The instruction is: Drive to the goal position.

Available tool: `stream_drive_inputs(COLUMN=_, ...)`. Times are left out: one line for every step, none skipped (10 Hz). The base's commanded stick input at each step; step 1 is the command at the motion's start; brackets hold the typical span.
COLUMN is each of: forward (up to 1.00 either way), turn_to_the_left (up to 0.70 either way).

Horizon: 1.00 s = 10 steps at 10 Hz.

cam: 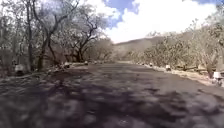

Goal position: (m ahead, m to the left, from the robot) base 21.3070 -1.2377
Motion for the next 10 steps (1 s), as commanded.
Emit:
stream_drive_inputs(forward=0.7, turn_to_the_left=0.0)
stream_drive_inputs(forward=0.7, turn_to_the_left=0.0)
stream_drive_inputs(forward=0.7, turn_to_the_left=0.0)
stream_drive_inputs(forward=0.7, turn_to_the_left=0.0)
stream_drive_inputs(forward=0.7, turn_to_the_left=0.0)
stream_drive_inputs(forward=0.7, turn_to_the_left=0.0)
stream_drive_inputs(forward=0.7, turn_to_the_left=0.02)
stream_drive_inputs(forward=0.7, turn_to_the_left=0.02)
stream_drive_inputs(forward=0.7, turn_to_the_left=0.02)
stream_drive_inputs(forward=0.7, turn_to_the_left=0.03)
